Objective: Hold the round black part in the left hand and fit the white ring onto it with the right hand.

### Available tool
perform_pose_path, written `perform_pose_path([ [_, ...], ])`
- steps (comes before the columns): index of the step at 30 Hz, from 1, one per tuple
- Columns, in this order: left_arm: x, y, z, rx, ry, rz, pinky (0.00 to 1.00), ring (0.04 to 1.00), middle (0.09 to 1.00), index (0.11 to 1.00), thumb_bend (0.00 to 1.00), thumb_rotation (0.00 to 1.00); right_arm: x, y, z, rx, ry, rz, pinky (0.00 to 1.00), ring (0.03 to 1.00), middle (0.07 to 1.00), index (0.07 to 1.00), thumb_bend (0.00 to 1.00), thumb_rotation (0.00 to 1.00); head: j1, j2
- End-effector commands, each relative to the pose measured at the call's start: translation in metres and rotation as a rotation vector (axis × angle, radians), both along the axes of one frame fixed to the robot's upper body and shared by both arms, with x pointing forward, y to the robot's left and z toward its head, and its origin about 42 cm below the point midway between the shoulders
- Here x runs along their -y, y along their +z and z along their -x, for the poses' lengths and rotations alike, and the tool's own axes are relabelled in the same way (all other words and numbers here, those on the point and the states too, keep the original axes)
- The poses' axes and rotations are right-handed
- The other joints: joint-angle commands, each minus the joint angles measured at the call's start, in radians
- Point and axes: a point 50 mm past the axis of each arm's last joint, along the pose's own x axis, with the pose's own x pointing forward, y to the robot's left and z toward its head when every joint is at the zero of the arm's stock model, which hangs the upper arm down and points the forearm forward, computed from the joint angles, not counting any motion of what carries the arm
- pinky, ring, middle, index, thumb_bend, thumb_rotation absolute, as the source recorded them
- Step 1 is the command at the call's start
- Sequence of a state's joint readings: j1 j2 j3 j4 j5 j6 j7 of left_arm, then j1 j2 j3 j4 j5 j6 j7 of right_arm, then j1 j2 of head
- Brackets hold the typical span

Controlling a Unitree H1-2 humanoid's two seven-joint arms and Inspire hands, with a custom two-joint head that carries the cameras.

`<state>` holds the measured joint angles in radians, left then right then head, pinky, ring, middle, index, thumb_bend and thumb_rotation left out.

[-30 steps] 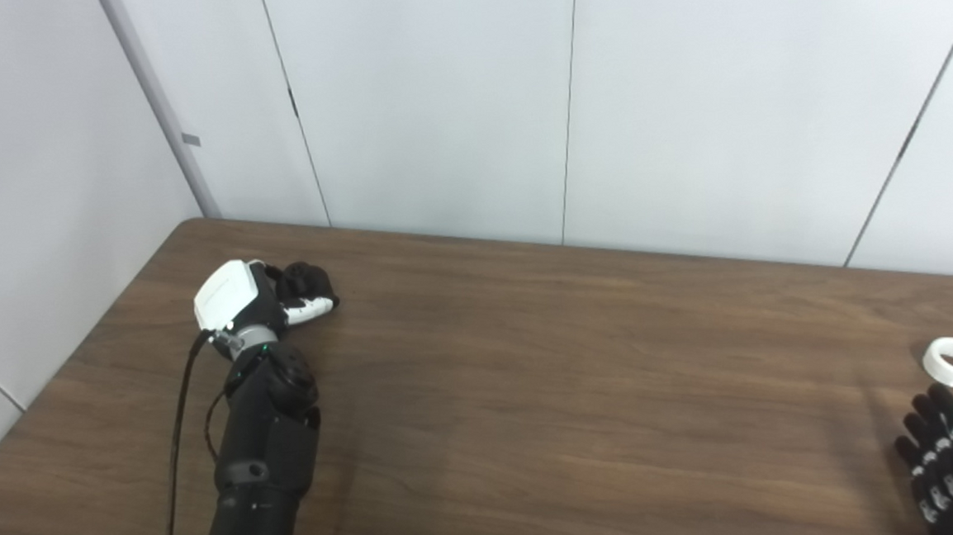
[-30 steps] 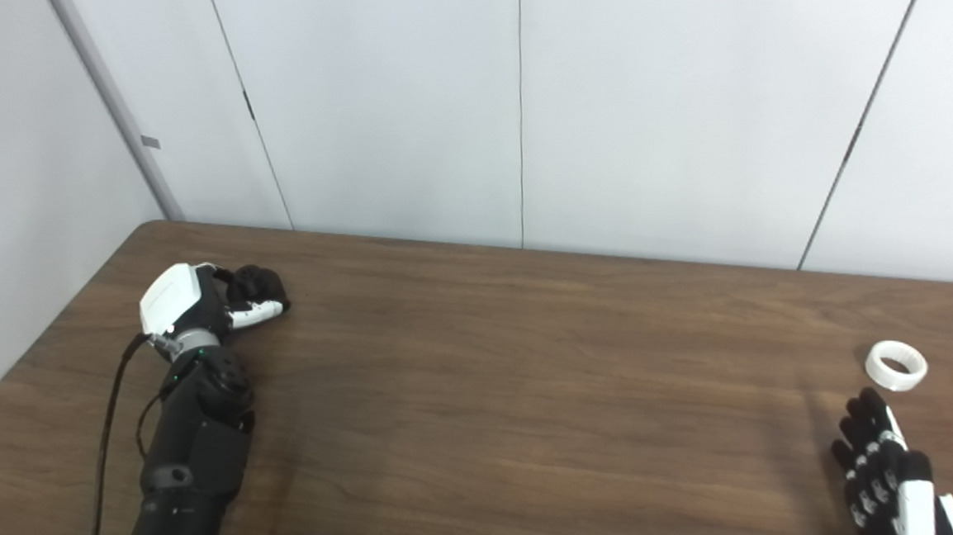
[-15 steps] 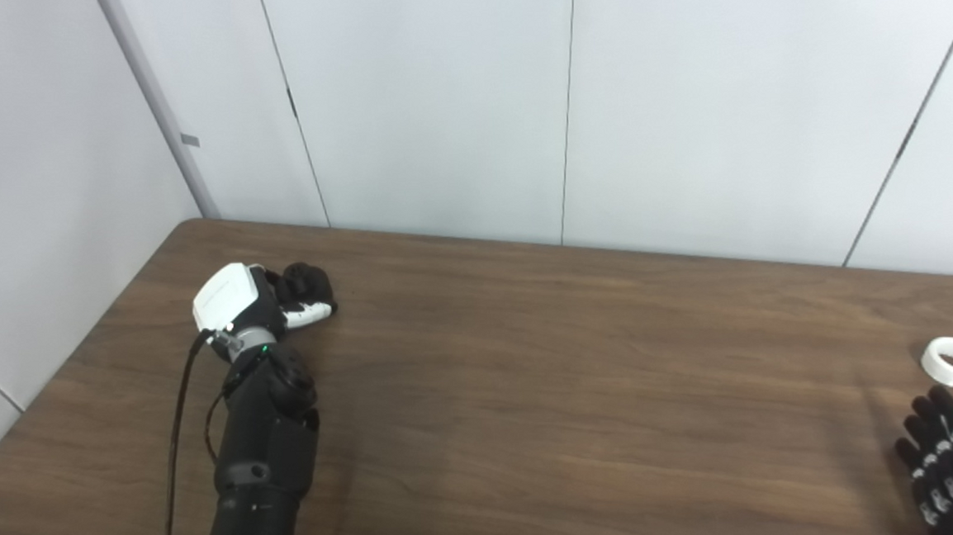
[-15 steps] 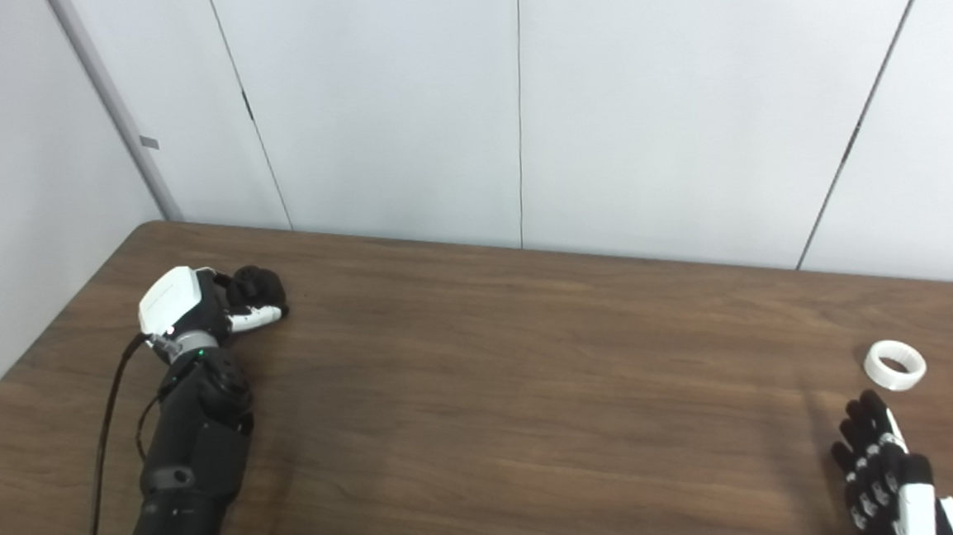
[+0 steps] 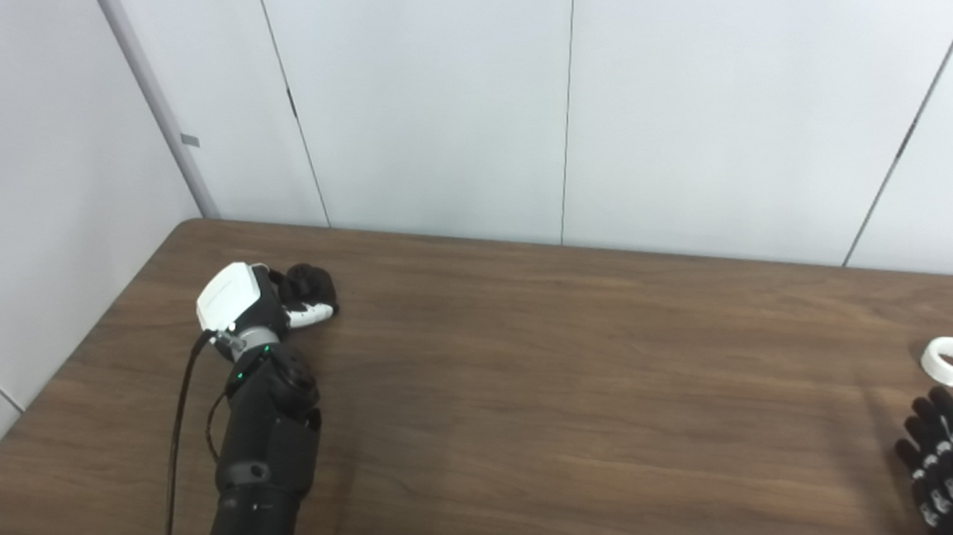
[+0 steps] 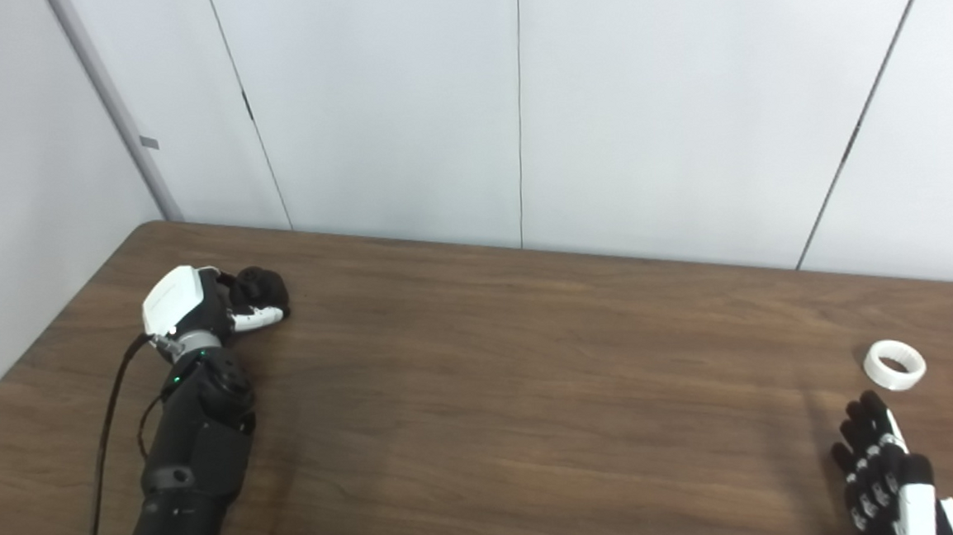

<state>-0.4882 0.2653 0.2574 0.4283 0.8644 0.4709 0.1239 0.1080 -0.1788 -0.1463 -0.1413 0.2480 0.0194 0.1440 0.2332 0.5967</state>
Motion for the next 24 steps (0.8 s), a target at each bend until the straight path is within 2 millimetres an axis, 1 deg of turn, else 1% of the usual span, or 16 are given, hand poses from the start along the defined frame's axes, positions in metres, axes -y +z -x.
perform_pose_path([
  [1, -0.007, 0.029, -0.011, 0.093, 0.011, -0.033, 0.95, 0.909, 0.832, 0.628, 0.78, 0.2, -0.002, -0.004, 0.007, -0.029, -0.003, -0.004, 1.0, 1.0, 0.995, 0.988, 0.62, 1.0, 0.0, 0.0],
  [2, -0.007, 0.029, -0.011, 0.101, 0.011, -0.021, 0.95, 0.909, 0.83, 0.549, 0.62, 0.12, -0.002, -0.004, 0.007, -0.029, -0.004, -0.004, 1.0, 1.0, 0.994, 0.988, 0.63, 1.0, -0.001, 0.0],
  [3, -0.007, 0.028, -0.01, 0.12, 0.009, -0.003, 0.96, 0.908, 0.829, 0.522, 0.57, 0.1, -0.002, -0.004, 0.007, -0.029, -0.005, -0.006, 1.0, 1.0, 0.993, 0.987, 0.63, 1.0, -0.001, 0.001],
  [5, -0.006, 0.027, -0.009, 0.149, 0.006, 0.02, 0.96, 0.895, 0.811, 0.495, 0.53, 0.06, -0.002, -0.004, 0.007, -0.03, -0.004, -0.005, 1.0, 1.0, 0.989, 0.987, 0.62, 1.0, 0.0, 0.002],
  [10, -0.006, 0.025, -0.007, 0.175, -0.003, 0.03, 0.96, 0.888, 0.798, 0.484, 0.52, 0.05, -0.004, -0.004, 0.008, -0.034, -0.008, -0.014, 1.0, 1.0, 0.992, 0.989, 0.64, 1.0, 0.0, 0.002],
  [18, -0.005, 0.026, 0.001, 0.187, -0.027, 0.0, 0.94, 0.866, 0.766, 0.484, 0.52, 0.05, -0.007, -0.006, 0.006, -0.028, -0.005, -0.019, 1.0, 1.0, 0.986, 0.985, 0.62, 1.0, -0.009, 0.007],
  [23, 0.008, 0.03, 0.013, 0.229, -0.101, -0.001, 0.95, 0.862, 0.759, 0.485, 0.52, 0.05, -0.01, -0.006, 0.005, -0.028, -0.009, -0.03, 1.0, 1.0, 0.989, 0.983, 0.6, 1.0, -0.013, 0.009],
  [24, 0.016, 0.032, 0.018, 0.24, -0.124, 0.008, 0.95, 0.86, 0.758, 0.485, 0.52, 0.05, -0.01, -0.005, 0.005, -0.027, -0.008, -0.03, 1.0, 1.0, 0.989, 0.983, 0.6, 1.0, -0.017, 0.012],
])
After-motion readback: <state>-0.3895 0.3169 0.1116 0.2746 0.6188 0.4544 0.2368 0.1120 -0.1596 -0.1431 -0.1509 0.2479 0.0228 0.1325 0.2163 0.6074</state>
